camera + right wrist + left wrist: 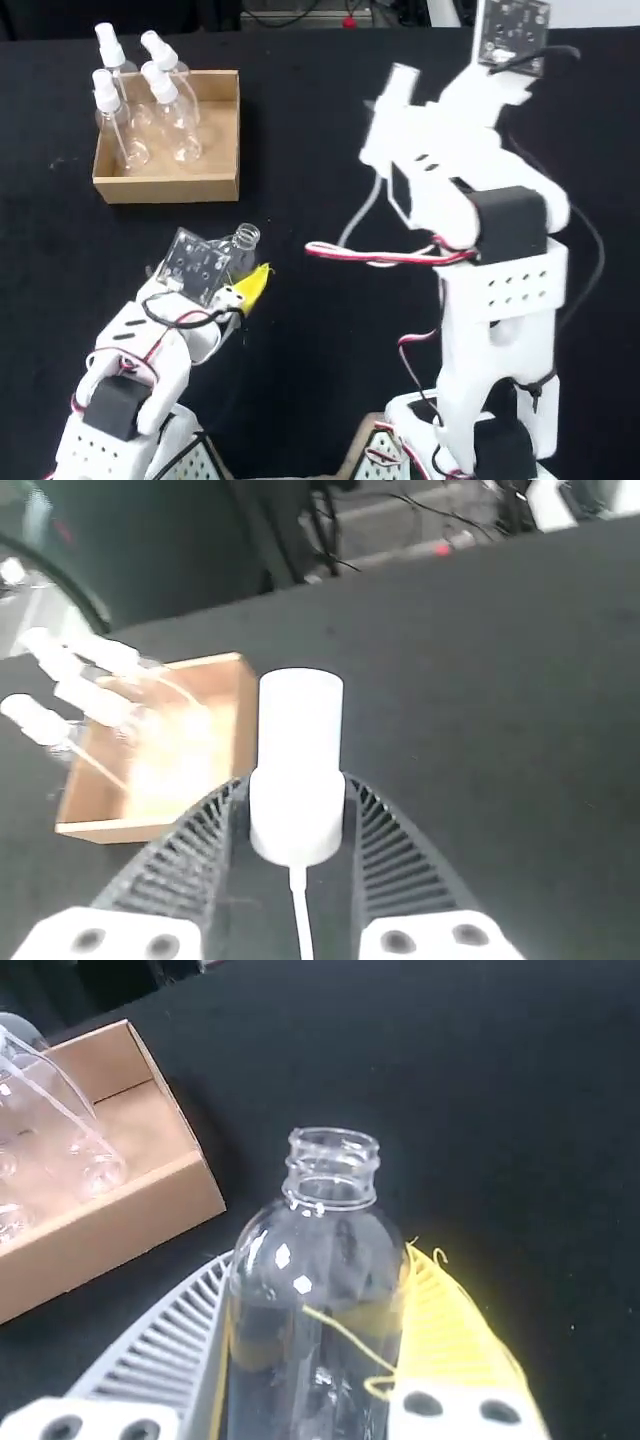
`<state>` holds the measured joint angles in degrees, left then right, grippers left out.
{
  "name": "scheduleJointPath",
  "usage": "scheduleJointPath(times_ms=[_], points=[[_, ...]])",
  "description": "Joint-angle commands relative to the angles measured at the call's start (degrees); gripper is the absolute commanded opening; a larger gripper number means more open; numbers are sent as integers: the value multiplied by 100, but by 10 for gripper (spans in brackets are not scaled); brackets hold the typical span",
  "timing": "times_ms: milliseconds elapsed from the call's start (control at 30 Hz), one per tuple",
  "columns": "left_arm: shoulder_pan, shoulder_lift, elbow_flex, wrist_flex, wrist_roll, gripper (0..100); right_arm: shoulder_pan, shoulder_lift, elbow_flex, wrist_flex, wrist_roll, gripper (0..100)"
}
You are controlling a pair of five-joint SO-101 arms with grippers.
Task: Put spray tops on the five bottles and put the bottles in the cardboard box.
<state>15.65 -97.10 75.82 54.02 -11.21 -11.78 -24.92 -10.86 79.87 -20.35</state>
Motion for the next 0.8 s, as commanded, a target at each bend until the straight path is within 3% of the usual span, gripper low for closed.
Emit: scheduleJointPath(times_ms=[0, 367, 767], points=[[22, -695, 127, -88, 185, 91, -343, -180, -242, -360, -79, 31], [13, -721, 242, -141, 369, 91, -905, -224, 769, -1705, -308, 30], [22, -721, 365, -141, 387, 91, -1389, -180, 840, -2259, -308, 29]])
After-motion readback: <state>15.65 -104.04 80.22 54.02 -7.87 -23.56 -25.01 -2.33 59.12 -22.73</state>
